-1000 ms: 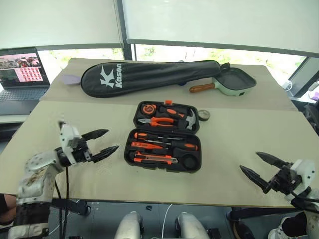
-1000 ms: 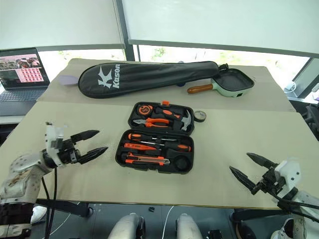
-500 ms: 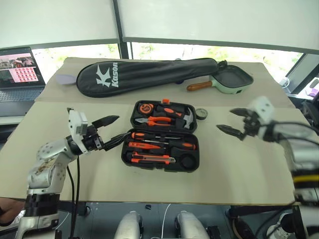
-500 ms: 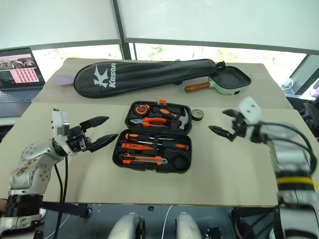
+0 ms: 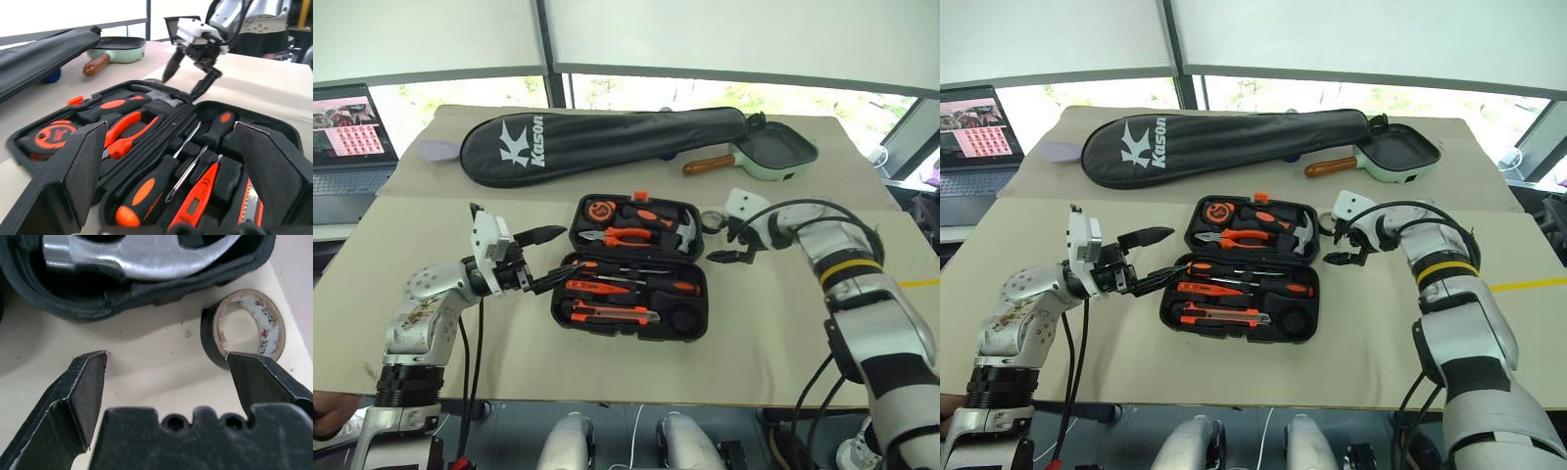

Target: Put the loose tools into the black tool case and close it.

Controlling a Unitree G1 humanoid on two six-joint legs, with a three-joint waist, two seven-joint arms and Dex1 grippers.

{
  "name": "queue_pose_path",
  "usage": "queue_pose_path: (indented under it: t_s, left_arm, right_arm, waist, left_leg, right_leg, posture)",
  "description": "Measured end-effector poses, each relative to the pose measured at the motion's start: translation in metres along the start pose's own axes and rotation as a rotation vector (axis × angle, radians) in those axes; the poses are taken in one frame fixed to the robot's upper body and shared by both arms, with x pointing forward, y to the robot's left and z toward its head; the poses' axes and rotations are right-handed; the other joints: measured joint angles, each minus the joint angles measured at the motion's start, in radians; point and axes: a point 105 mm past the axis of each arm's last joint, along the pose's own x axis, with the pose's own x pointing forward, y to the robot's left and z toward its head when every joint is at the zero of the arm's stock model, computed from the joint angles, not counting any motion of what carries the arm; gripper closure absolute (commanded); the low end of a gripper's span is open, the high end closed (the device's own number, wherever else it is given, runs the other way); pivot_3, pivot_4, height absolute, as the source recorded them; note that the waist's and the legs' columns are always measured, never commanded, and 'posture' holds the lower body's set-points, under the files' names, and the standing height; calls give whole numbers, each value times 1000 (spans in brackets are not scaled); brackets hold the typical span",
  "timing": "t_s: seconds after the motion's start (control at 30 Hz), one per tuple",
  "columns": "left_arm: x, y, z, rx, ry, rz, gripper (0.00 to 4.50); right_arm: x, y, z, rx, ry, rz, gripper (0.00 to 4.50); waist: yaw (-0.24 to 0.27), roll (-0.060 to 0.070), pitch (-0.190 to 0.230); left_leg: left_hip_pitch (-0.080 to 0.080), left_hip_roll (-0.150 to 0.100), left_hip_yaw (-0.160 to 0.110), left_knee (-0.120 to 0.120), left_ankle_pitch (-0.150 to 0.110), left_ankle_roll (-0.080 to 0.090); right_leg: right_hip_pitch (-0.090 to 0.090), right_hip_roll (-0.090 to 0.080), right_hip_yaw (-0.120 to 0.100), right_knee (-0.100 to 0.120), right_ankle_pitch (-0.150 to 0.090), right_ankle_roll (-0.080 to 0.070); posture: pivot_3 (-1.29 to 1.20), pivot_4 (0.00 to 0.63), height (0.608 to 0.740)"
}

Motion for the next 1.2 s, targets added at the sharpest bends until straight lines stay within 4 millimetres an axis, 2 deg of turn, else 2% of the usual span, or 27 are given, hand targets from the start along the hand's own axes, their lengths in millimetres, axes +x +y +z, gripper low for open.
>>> queue_pose_path:
  t_s: [0.47, 0.77, 0.87, 1.1, 1.2]
  left_arm:
    - [-4, 6, -7, -8, -3, -8, 28]
    - [1, 5, -9, -12, -9, -24, 28]
    - [3, 6, -6, 0, -9, -25, 0]
    - [-1, 5, -10, -9, 5, -21, 0]
    - [-4, 3, -15, -21, 16, -17, 0]
  right_arm:
    - [15, -7, 12, -47, -4, -87, 0]
    - [24, 2, 15, 109, -67, -51, 0]
    - [26, 4, 17, 98, -75, -43, 759]
    - [28, 3, 22, -15, -77, -72, 759]
    - [27, 2, 21, -10, -71, -72, 759]
  waist:
    - [-22, 0, 0]
    - [-39, 0, 0]
    - [-45, 0, 0]
    - [-47, 0, 0]
    - [-45, 0, 0]
  left_leg:
    - [4, 0, 0, 1, 1, -2]
    - [4, 1, -1, 1, 2, -2]
    - [4, 1, -2, 1, 2, -2]
    - [5, 1, -3, 1, 3, -3]
    - [5, 0, -3, 1, 3, -3]
  right_leg:
    - [1, 0, 1, 7, 0, 0]
    - [0, 2, 1, 8, 0, -1]
    - [0, 2, 1, 9, 0, -1]
    - [1, 1, 2, 10, 0, -1]
    - [1, 1, 2, 11, 0, -1]
  posture:
    - [0, 150, 740]
    - [0, 150, 740]
    - [0, 150, 740]
    - [0, 150, 740]
    - [0, 150, 740]
